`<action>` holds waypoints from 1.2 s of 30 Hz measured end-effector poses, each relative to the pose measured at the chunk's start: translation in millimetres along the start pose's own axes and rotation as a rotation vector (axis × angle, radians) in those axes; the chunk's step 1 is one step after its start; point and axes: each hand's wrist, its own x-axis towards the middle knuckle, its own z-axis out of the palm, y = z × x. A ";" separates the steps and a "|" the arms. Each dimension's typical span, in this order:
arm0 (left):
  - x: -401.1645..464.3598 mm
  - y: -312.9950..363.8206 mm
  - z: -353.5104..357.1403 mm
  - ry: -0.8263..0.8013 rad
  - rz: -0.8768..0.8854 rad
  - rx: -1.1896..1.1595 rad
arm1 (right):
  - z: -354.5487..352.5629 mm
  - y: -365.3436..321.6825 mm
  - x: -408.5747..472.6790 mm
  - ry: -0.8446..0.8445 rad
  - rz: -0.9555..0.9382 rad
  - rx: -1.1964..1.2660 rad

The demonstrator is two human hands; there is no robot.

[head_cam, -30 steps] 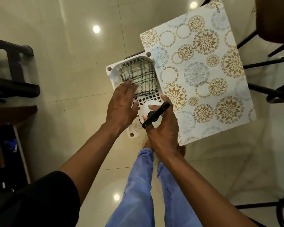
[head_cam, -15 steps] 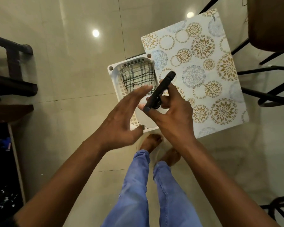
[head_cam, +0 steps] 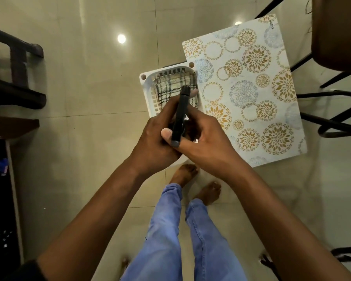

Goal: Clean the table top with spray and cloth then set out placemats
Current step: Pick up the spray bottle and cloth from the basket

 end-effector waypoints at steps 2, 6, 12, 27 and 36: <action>-4.6 -1.3 0.9 -0.006 -0.005 -0.037 | -3.1 0.7 0.2 -0.060 -0.011 0.002; -7.1 -4.7 0.3 -0.031 0.021 -0.067 | -14.0 5.0 -1.5 -0.230 -0.028 0.167; -12.7 -7.7 -2.4 0.014 0.029 -0.121 | -31.0 19.2 4.6 -0.158 0.042 0.482; -27.7 -27.3 -2.2 0.162 -0.090 -0.253 | -5.3 108.6 117.3 0.099 -0.361 -0.975; -31.7 -26.2 8.0 0.125 -0.159 -0.304 | -5.3 120.1 149.4 0.046 -0.570 -1.125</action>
